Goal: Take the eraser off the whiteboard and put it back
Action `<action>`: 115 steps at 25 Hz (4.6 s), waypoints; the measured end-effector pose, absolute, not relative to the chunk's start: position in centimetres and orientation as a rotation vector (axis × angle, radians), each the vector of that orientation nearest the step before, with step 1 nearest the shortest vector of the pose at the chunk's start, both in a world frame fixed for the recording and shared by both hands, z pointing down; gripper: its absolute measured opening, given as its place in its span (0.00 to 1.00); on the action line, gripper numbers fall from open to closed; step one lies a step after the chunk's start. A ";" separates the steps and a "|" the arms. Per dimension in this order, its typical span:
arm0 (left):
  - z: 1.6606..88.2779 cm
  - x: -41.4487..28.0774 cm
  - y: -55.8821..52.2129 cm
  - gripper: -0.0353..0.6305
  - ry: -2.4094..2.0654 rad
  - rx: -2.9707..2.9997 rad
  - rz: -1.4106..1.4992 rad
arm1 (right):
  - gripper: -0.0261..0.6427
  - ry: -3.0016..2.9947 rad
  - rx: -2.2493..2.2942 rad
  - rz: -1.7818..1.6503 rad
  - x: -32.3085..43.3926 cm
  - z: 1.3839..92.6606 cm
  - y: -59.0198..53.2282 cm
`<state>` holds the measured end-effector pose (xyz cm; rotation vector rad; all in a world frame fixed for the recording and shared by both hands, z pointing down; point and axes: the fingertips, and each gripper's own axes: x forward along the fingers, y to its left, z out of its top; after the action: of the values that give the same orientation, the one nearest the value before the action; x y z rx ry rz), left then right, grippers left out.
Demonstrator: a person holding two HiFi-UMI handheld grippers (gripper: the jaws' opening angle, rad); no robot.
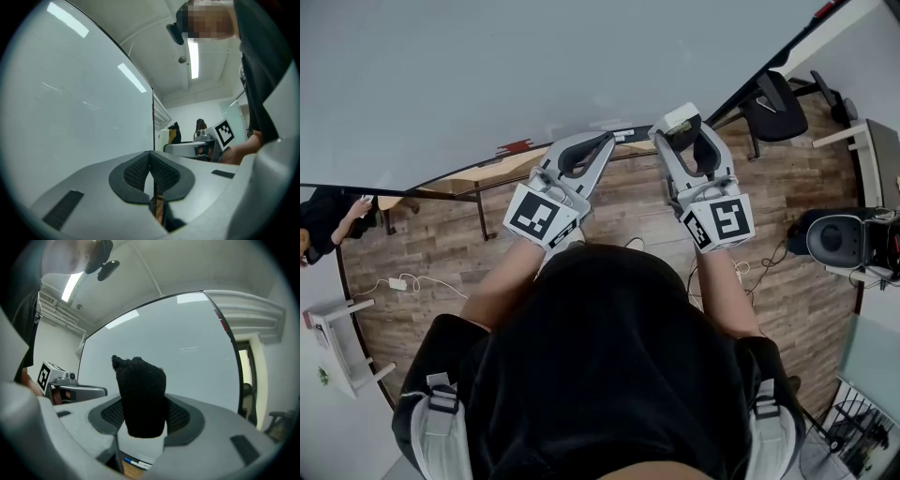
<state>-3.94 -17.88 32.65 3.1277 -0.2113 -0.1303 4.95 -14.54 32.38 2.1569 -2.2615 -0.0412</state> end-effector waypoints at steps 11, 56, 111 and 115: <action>32.3 4.1 -9.7 0.05 -0.141 3.167 -0.124 | 0.37 -2.208 2.263 -0.029 13.5 32.8 -6.2; 35.9 24.8 -13.3 0.05 0.206 3.111 -0.094 | 0.37 -1.943 2.449 0.115 32.6 36.9 -12.3; 35.4 21.6 -10.9 0.05 0.139 3.140 -0.078 | 0.42 -2.100 2.382 0.131 28.2 35.7 -8.9; 34.8 20.3 -10.2 0.05 0.126 3.156 -0.100 | 0.39 -2.135 2.354 0.081 26.5 35.0 -7.5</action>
<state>20.26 -10.22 34.84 3.1563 0.1256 -0.1000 26.54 -7.48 35.03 2.3536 -2.1347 0.0813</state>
